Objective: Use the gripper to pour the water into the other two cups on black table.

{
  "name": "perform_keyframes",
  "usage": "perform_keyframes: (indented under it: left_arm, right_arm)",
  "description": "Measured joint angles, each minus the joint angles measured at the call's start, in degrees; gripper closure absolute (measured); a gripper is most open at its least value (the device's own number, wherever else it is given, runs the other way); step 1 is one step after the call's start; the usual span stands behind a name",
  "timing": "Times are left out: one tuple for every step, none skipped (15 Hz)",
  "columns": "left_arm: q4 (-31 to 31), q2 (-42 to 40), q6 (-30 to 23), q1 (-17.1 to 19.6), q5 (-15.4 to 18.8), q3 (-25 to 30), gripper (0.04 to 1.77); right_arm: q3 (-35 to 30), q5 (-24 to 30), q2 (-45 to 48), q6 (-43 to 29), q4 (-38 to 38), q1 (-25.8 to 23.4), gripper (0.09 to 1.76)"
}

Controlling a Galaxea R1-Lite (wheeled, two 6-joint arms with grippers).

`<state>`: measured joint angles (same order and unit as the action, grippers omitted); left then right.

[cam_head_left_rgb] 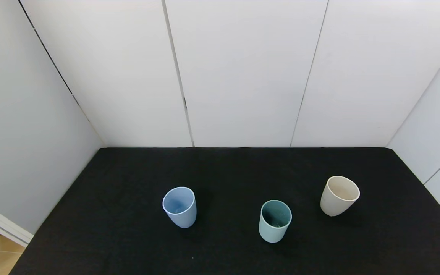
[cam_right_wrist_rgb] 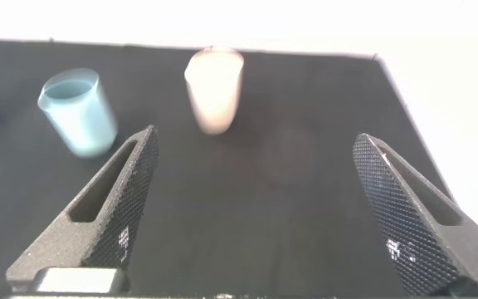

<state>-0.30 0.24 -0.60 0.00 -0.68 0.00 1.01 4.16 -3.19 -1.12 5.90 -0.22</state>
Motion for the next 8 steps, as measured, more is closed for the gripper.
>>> perform_keyframes:
  left_arm:
    - [0.00,0.02,0.00,0.00,0.00,0.00,0.09]
    - [0.00,0.02,0.00,0.00,0.00,0.00,0.09]
    - [-0.02,0.02,0.00,0.00,0.00,0.00,0.09]
    - [0.00,0.02,0.00,0.00,0.00,0.00,0.09]
    - [-0.02,0.00,0.00,0.00,0.00,0.00,0.09]
    - [0.00,0.02,0.00,0.00,0.02,0.00,0.09]
    - [-0.05,0.00,0.00,0.00,0.00,0.00,0.09]
    - [0.00,0.02,0.00,0.00,0.00,0.00,0.09]
  right_arm:
    - [-0.57,-0.68,1.19,0.09,-0.56,-0.02,0.15]
    - [-0.71,-1.18,1.94,0.09,-1.48,0.00,0.15]
    - [-0.74,-1.85,2.45,0.13,-2.35,0.17,0.15]
    - [-0.79,-3.75,2.82,1.01,-3.58,0.17,0.15]
    - [-0.91,-5.10,2.99,1.56,-5.46,0.15,0.15]
    - [-0.91,-5.28,3.12,1.30,-5.50,0.15,0.15]
    - [-0.94,-5.25,3.19,1.28,-5.52,0.15,0.15]
    - [-0.96,-5.23,3.22,1.28,-5.52,0.15,0.15]
